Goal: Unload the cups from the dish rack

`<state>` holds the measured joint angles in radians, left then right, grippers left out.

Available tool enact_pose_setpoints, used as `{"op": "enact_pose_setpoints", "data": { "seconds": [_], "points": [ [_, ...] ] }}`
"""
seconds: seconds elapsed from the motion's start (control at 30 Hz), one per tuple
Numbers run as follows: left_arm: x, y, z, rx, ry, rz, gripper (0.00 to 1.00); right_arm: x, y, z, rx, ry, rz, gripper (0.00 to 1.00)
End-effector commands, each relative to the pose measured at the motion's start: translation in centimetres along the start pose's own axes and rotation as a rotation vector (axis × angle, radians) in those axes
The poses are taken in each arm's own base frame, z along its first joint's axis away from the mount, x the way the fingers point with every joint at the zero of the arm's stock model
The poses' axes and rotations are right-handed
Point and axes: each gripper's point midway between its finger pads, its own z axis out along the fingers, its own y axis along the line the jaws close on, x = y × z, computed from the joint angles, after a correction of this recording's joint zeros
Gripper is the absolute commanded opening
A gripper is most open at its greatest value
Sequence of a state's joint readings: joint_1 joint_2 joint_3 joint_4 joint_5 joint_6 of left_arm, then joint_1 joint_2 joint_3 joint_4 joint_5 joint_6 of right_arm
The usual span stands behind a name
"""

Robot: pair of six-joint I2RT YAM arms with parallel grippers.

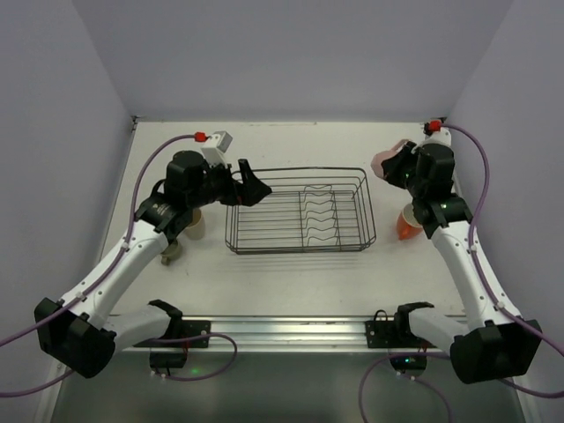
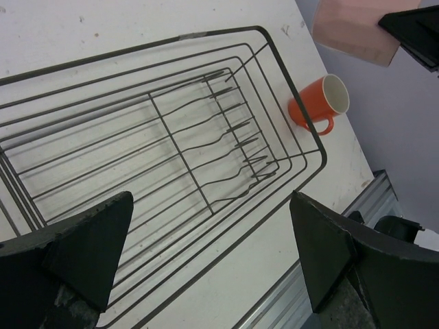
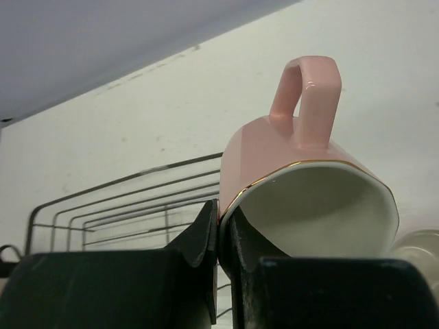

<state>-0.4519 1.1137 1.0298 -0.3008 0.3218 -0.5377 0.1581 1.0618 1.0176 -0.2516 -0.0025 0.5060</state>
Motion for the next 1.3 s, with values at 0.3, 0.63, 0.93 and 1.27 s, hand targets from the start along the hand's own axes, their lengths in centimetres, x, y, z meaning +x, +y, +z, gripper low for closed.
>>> {"op": "enact_pose_setpoints", "data": {
  "seconds": [0.3,0.63,0.93,1.27],
  "points": [
    [2.0,-0.9,2.2,0.048,0.063,0.032,1.00,-5.4,-8.7,6.0,0.417,-0.004,-0.134,0.00],
    [3.2,-0.9,3.6,0.064,0.105,0.032,1.00,-2.7,-13.0,10.8,0.580,0.239,-0.179,0.00],
    [4.3,-1.1,4.4,0.076,0.136,0.021,1.00,0.8,-14.5,11.7,0.593,0.429,-0.174,0.00],
    [4.2,-1.4,4.2,0.083,0.132,0.025,1.00,3.9,-15.3,13.0,0.578,0.517,-0.155,0.00]
  ]
}}
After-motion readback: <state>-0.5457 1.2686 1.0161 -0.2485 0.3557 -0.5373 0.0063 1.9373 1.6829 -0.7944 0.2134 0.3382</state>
